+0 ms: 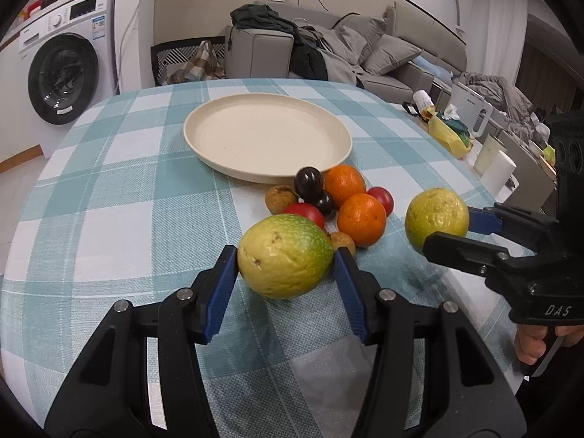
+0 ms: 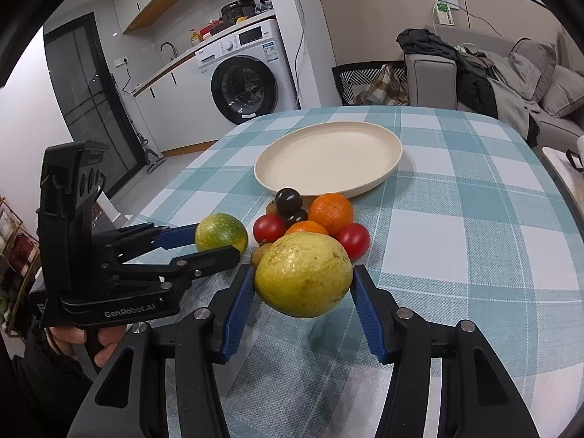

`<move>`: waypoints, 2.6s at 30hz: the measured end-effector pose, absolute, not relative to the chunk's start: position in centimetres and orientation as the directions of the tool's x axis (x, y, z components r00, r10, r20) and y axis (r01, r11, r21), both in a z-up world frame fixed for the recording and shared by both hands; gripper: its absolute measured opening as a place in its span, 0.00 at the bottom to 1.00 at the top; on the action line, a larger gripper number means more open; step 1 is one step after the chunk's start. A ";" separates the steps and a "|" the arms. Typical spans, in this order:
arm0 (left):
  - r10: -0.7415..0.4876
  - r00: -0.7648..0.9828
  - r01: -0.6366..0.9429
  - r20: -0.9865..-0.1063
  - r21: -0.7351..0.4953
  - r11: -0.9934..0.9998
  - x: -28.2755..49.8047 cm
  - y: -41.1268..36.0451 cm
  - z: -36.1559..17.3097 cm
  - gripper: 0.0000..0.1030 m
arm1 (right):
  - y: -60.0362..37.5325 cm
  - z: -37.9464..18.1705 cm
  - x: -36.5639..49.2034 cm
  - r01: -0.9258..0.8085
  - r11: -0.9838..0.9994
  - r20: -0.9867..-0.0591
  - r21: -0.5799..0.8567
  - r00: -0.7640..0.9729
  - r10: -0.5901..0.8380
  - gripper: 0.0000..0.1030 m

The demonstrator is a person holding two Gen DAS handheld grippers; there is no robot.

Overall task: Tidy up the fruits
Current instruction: 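Carry both yellow citrus fruits over the cream plate and release them, then withdraw both tools from the plate toward the remaining fruits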

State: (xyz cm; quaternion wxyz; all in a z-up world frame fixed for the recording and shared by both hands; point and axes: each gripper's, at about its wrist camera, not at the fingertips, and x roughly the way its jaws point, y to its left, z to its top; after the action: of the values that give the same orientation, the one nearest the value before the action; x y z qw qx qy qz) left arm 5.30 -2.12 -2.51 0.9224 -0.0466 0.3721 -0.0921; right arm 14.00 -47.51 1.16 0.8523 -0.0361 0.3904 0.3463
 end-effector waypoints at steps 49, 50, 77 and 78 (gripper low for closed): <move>-0.084 0.781 0.012 -0.619 -0.121 0.993 15.9 0.2 -1.7 0.50 | -43.1 0.6 25.7 -0.542 0.812 -0.694 0.217 0.500 0.518 0.54; -0.083 0.779 0.010 -0.622 -0.119 0.993 16.0 0.2 -1.7 0.50 | -42.9 0.5 25.8 -0.541 0.814 -0.700 0.210 0.498 0.512 0.54; -0.063 0.782 0.012 -0.620 -0.086 0.996 13.6 -0.4 -1.1 0.84 | -46.1 2.0 23.2 -0.500 0.854 -0.690 0.143 0.568 0.449 1.00; -0.053 0.782 0.005 -0.621 -0.078 0.997 13.1 -0.5 -0.9 0.85 | -46.5 2.1 23.2 -0.497 0.854 -0.686 0.154 0.568 0.454 1.00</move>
State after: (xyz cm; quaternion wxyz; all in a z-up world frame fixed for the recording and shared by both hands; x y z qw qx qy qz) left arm 13.12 -0.48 -0.87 0.9433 -0.0362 0.3296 -0.0152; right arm 23.18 -46.54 2.08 0.8851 -0.0283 0.3789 0.2687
